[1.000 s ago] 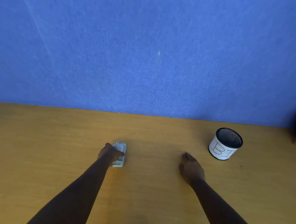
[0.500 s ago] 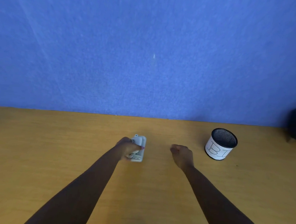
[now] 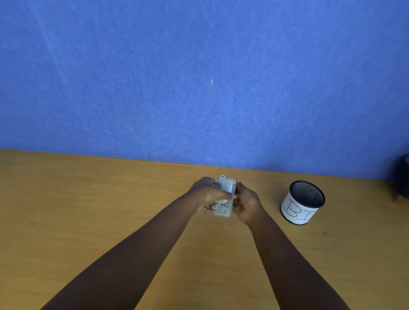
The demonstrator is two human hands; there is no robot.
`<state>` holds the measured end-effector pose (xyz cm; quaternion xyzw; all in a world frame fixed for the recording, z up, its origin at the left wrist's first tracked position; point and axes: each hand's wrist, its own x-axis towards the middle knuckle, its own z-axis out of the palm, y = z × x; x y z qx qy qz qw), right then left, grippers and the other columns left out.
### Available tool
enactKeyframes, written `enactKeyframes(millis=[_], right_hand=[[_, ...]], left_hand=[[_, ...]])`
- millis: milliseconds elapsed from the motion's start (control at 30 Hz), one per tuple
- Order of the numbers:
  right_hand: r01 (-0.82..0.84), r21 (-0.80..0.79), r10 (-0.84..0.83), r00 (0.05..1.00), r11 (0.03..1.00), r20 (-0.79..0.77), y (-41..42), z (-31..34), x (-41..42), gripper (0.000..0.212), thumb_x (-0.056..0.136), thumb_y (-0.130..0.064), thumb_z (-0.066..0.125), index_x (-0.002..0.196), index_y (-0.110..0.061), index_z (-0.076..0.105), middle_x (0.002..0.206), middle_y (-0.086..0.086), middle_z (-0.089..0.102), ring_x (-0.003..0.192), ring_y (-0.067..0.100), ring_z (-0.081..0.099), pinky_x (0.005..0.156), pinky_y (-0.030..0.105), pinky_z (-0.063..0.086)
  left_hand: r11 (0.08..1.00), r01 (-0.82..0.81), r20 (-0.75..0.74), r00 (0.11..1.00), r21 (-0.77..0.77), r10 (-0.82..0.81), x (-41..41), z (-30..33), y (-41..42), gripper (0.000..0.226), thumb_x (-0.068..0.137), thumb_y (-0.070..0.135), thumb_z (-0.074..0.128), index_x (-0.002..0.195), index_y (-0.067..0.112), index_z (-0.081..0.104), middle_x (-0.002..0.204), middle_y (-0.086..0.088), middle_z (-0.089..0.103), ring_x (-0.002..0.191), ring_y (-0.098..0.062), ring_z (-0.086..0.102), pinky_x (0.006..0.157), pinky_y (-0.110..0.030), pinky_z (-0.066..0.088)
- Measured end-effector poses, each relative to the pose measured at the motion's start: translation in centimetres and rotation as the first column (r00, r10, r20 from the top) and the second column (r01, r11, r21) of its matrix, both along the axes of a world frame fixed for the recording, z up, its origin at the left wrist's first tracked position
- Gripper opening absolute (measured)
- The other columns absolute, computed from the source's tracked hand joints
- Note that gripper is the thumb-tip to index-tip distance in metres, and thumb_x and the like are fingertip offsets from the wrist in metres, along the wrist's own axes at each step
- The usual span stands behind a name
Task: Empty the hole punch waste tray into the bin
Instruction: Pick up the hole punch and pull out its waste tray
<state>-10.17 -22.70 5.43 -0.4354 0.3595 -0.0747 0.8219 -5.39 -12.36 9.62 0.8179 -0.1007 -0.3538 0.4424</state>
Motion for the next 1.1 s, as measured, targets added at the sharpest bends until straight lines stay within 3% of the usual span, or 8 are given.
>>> enactKeyframes(millis=[100, 200, 400, 533, 633, 833, 967, 1100], right_hand=[[-0.003, -0.027, 0.003, 1.000, 1.000, -0.010, -0.2, 0.0, 0.0, 0.041, 0.098, -0.028, 0.041, 0.115, 0.005, 0.059, 0.079, 0.009, 0.064, 0.068, 0.021, 0.061, 0.050, 0.027, 0.054], [0.002, -0.035, -0.002, 1.000, 0.999, -0.015, -0.2, -0.2, -0.1, 0.041, 0.098, -0.028, 0.040, 0.116, 0.005, 0.059, 0.081, 0.009, 0.063, 0.070, 0.021, 0.060, 0.059, 0.030, 0.052], [0.024, -0.021, -0.024, 0.999, 0.999, -0.026, 0.4, -0.1, -0.2, 0.040, 0.098, -0.030, 0.041, 0.114, 0.002, 0.060, 0.078, 0.009, 0.062, 0.068, 0.021, 0.060, 0.058, 0.032, 0.050], [0.007, 0.037, -0.008, 0.999, 0.999, 0.037, 1.4, 0.1, -0.5, 0.041, 0.098, -0.035, 0.038, 0.102, -0.003, 0.062, 0.085, 0.012, 0.065, 0.074, 0.024, 0.062, 0.062, 0.036, 0.052], [-0.034, 0.042, 0.030, 0.996, 0.999, 0.081, 2.9, 0.0, -0.9, 0.040, 0.097, -0.036, 0.040, 0.085, -0.007, 0.065, 0.079, 0.009, 0.068, 0.068, 0.020, 0.064, 0.061, 0.030, 0.052], [0.007, 0.157, -0.032, 0.987, 0.988, 0.158, 5.0, -0.9, -1.9, 0.034, 0.098, -0.028, 0.041, 0.083, -0.009, 0.065, 0.059, 0.001, 0.074, 0.055, 0.012, 0.070, 0.061, 0.026, 0.057], [0.036, 0.198, -0.075, 0.979, 0.979, 0.190, 5.2, -0.7, -2.3, 0.030, 0.097, -0.026, 0.044, 0.086, -0.009, 0.066, 0.072, 0.004, 0.074, 0.059, 0.012, 0.071, 0.061, 0.025, 0.057], [0.084, 0.174, -0.113, 0.980, 0.981, 0.162, 5.2, -0.3, -2.7, 0.024, 0.096, -0.023, 0.048, 0.086, -0.010, 0.066, 0.086, 0.006, 0.069, 0.067, 0.014, 0.070, 0.053, 0.021, 0.058]], left_hand=[[1.000, -0.005, -0.003, 1.000, -0.011, 0.005, -0.1, 0.2, -0.1, 0.061, 0.073, 0.030, 0.079, 0.125, 0.011, 0.054, 0.106, -0.004, 0.061, 0.089, -0.020, 0.062, 0.055, -0.028, 0.053], [1.000, -0.009, -0.008, 1.000, -0.001, 0.009, -0.2, 0.3, -0.1, 0.057, 0.073, 0.030, 0.078, 0.122, 0.010, 0.057, 0.109, -0.007, 0.065, 0.088, -0.020, 0.063, 0.056, -0.028, 0.054], [1.000, -0.024, -0.031, 0.999, -0.016, 0.024, -0.2, 0.3, 0.2, 0.052, 0.074, 0.028, 0.077, 0.119, 0.007, 0.060, 0.106, -0.008, 0.064, 0.089, -0.021, 0.064, 0.056, -0.028, 0.055], [0.994, -0.095, -0.043, 0.995, -0.057, 0.093, 0.1, 0.3, 0.3, 0.049, 0.075, 0.028, 0.076, 0.116, 0.004, 0.061, 0.098, -0.006, 0.064, 0.081, -0.020, 0.064, 0.048, -0.025, 0.052], [0.979, -0.182, -0.041, 0.983, -0.095, 0.179, 0.5, 0.2, 0.2, 0.050, 0.074, 0.030, 0.077, 0.113, 0.003, 0.061, 0.092, -0.005, 0.064, 0.076, -0.019, 0.064, 0.046, -0.025, 0.052], [0.954, -0.276, -0.022, 0.961, -0.115, 0.275, 1.2, -0.2, 0.0, 0.048, 0.070, 0.029, 0.081, 0.104, 0.000, 0.064, 0.088, -0.009, 0.065, 0.074, -0.021, 0.066, 0.053, -0.027, 0.056], [0.950, -0.290, -0.006, 0.957, -0.114, 0.291, 1.4, -0.4, -0.1, 0.048, 0.069, 0.031, 0.081, 0.102, 0.000, 0.065, 0.089, -0.009, 0.066, 0.080, -0.024, 0.067, 0.078, -0.039, 0.060], [0.957, -0.271, 0.001, 0.962, -0.100, 0.273, 1.5, -0.1, -0.1, 0.050, 0.070, 0.031, 0.080, 0.108, 0.002, 0.064, 0.100, -0.009, 0.067, 0.084, -0.023, 0.067, 0.068, -0.034, 0.059]])
